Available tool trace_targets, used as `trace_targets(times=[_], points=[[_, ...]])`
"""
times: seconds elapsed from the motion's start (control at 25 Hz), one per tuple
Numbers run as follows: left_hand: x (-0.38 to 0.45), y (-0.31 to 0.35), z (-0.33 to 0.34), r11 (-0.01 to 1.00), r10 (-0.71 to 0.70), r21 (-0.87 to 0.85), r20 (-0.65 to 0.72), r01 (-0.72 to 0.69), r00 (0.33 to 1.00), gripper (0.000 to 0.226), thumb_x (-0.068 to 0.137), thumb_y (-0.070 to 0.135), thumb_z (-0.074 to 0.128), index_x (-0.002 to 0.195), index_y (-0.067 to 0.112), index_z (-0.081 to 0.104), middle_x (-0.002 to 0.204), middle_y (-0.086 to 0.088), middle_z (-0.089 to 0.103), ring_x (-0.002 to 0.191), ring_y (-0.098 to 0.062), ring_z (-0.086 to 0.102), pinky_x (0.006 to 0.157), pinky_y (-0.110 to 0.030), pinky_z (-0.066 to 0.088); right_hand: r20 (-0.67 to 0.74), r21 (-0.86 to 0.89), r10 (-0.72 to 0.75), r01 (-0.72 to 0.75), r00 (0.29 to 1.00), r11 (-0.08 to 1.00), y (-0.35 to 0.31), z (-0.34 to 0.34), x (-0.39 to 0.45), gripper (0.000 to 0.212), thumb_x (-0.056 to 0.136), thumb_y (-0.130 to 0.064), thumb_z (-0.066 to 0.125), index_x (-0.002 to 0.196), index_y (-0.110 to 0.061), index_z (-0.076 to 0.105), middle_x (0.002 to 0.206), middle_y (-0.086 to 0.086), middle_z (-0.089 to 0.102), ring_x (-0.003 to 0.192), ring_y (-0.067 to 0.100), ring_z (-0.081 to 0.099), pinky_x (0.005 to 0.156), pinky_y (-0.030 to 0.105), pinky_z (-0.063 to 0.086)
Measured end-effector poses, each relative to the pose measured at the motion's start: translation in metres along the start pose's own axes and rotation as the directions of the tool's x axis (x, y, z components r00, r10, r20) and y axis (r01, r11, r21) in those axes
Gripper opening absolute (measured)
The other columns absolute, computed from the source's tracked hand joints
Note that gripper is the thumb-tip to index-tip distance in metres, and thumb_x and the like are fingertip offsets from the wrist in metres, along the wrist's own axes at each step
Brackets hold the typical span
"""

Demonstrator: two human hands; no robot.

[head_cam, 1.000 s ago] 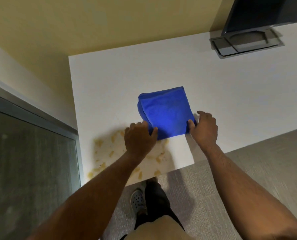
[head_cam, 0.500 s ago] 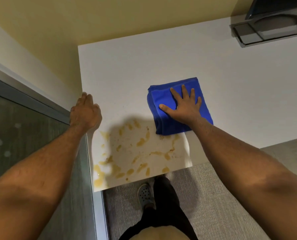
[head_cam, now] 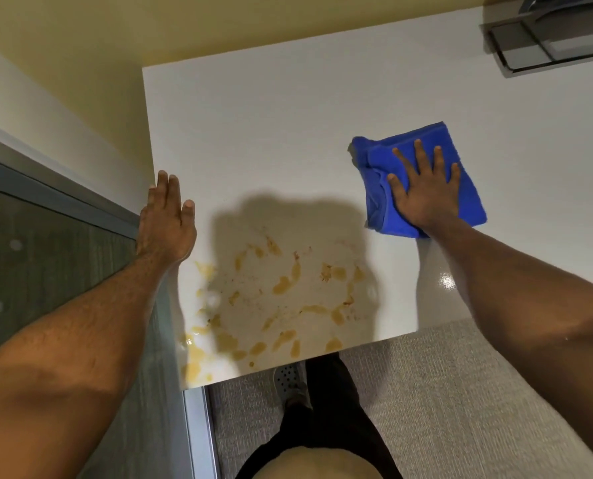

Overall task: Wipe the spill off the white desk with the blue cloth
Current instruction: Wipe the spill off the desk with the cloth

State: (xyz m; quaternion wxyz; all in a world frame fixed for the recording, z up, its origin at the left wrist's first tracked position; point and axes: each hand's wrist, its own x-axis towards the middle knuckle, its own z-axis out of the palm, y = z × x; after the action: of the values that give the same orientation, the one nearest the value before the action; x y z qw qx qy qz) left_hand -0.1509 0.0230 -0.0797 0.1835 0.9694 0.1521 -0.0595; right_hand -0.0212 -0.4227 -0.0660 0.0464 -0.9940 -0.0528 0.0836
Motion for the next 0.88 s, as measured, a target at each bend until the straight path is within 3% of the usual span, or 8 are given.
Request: trace_targets(times=[0.12,0.24,0.36,0.48,0.6,0.72,0.8,0.88], points=[[0.0,0.0,0.007,1.0,0.012,-0.022,-0.025,-0.013,1.0,0.066,0.103,0.046,0.015,0.156,0.009,0.005,0.166,-0.009,-0.002,0.152,-0.028,0.0,0.123,-0.045,0.007,-0.009,-0.001,-0.015,0.015,1.0,1.0,-0.029,0.002,-0.012,0.066,0.09,-0.069,0.007,0.149,-0.04,0.003,0.162,0.002,0.003,0.148,0.033,0.001,0.118,0.056,0.007],[-0.001,-0.003,0.008,0.999,0.013,-0.052,-0.033,-0.015,0.999,0.065,0.104,0.047,0.015,0.157,0.012,0.004,0.166,-0.006,-0.004,0.153,-0.025,-0.003,0.123,-0.041,0.005,0.029,-0.069,-0.237,0.239,0.971,0.969,-0.055,0.008,-0.043,0.071,0.087,-0.076,0.01,0.149,-0.042,0.006,0.162,0.002,0.004,0.148,0.033,0.002,0.118,0.055,0.007],[-0.002,-0.002,0.005,0.999,0.013,-0.04,-0.044,-0.015,0.999,0.066,0.104,0.051,0.014,0.157,0.014,0.004,0.166,-0.005,-0.003,0.153,-0.026,0.0,0.123,-0.039,0.006,0.015,-0.094,-0.393,0.392,0.92,0.915,-0.032,0.009,-0.06,0.061,0.092,-0.067,0.016,0.148,-0.044,0.013,0.161,0.001,0.016,0.147,0.032,0.012,0.117,0.055,0.013],[-0.002,0.002,0.006,0.999,-0.033,-0.037,-0.057,0.031,0.998,0.064,0.104,0.051,0.017,0.157,0.018,0.005,0.166,-0.001,-0.001,0.152,-0.025,0.005,0.122,-0.041,0.011,-0.02,-0.031,-0.269,0.268,0.963,0.963,-0.008,0.003,-0.035,0.058,0.094,-0.06,0.015,0.148,-0.04,0.018,0.16,0.001,0.018,0.147,0.031,0.014,0.117,0.053,0.013],[-0.001,0.003,0.006,0.996,-0.012,-0.085,-0.083,0.005,0.997,0.06,0.105,0.04,0.026,0.157,0.015,0.009,0.166,-0.005,0.003,0.152,-0.026,0.009,0.122,-0.044,0.015,-0.048,0.022,-0.111,0.112,0.993,0.993,-0.039,0.004,-0.017,0.056,0.098,-0.055,0.019,0.15,-0.036,0.014,0.161,0.002,0.013,0.147,0.031,0.009,0.118,0.052,0.01],[-0.001,0.004,0.005,0.995,0.033,-0.089,-0.115,-0.043,0.993,0.059,0.105,0.035,0.03,0.156,0.01,0.014,0.166,-0.01,0.008,0.151,-0.029,0.013,0.121,-0.046,0.019,-0.026,0.024,-0.309,0.309,0.951,0.951,-0.07,0.014,-0.053,0.053,0.099,-0.05,0.021,0.15,-0.032,0.021,0.16,0.001,0.018,0.147,0.028,0.013,0.118,0.051,0.012],[-0.001,0.005,0.003,0.995,0.041,-0.089,-0.129,-0.053,0.991,0.058,0.105,0.032,0.032,0.156,0.008,0.017,0.165,-0.013,0.011,0.15,-0.032,0.017,0.12,-0.048,0.022,0.007,0.045,-0.453,0.453,0.891,0.891,-0.051,0.016,-0.081,0.052,0.099,-0.048,0.022,0.149,-0.035,0.022,0.159,-0.003,0.019,0.147,0.022,0.013,0.119,0.048,0.012],[-0.003,0.006,0.001,0.997,0.045,-0.061,-0.135,-0.054,0.99,0.057,0.105,0.03,0.033,0.155,0.005,0.02,0.164,-0.015,0.014,0.148,-0.035,0.022,0.118,-0.05,0.026,-0.009,0.086,-0.408,0.407,0.913,0.909,-0.018,0.011,-0.085,0.051,0.099,-0.049,0.022,0.148,-0.037,0.02,0.159,-0.005,0.019,0.147,0.021,0.014,0.118,0.052,0.015]])
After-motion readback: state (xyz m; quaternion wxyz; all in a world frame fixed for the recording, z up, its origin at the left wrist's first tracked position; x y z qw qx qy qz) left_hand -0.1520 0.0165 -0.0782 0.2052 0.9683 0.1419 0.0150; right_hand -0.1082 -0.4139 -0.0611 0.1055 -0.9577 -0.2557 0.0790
